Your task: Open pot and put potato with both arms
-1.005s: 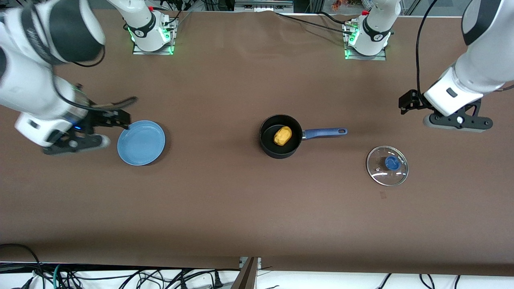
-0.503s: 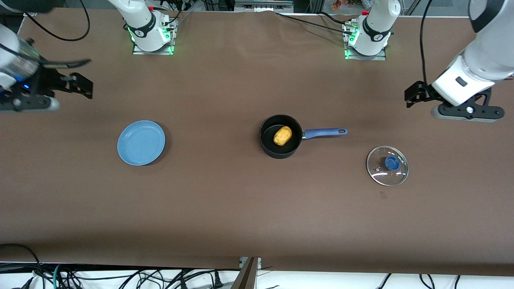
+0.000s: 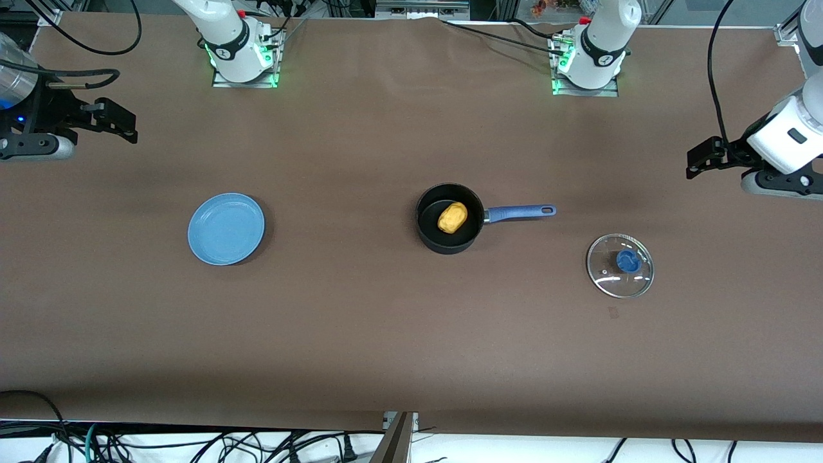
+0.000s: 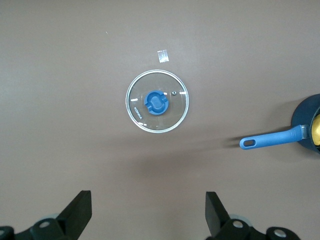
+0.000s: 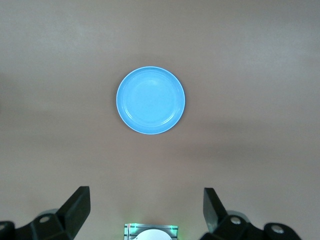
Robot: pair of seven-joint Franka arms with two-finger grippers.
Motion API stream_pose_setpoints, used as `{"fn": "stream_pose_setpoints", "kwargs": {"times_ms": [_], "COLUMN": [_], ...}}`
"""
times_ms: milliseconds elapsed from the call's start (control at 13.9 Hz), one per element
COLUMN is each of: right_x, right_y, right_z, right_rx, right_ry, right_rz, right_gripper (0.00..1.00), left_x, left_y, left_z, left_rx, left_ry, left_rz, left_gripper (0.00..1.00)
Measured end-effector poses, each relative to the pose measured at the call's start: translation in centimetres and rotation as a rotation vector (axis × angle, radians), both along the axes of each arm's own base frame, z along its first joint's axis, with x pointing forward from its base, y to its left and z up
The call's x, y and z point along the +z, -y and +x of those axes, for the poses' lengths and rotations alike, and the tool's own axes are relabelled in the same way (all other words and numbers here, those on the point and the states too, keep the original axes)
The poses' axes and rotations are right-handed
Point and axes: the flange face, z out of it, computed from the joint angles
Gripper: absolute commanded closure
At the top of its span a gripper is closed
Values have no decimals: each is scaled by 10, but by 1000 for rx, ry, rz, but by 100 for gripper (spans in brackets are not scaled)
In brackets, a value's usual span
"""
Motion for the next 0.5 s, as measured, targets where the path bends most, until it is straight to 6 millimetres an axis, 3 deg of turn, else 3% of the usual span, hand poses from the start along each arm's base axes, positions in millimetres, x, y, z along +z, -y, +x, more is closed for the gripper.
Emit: {"fn": "stream_pose_setpoints", "kwargs": {"times_ms": [503], "right_x": [-4], "right_y": [9], "right_z": [2], "right_rx": [-12], "right_ry": [-7], "right_rz": [4], "right_gripper": [0], "left_x": [3], "left_y": [2], "left_z": [3], "left_rx": [-4], "left_ry": [35], "left_rz": [0], "left_gripper": [0]}}
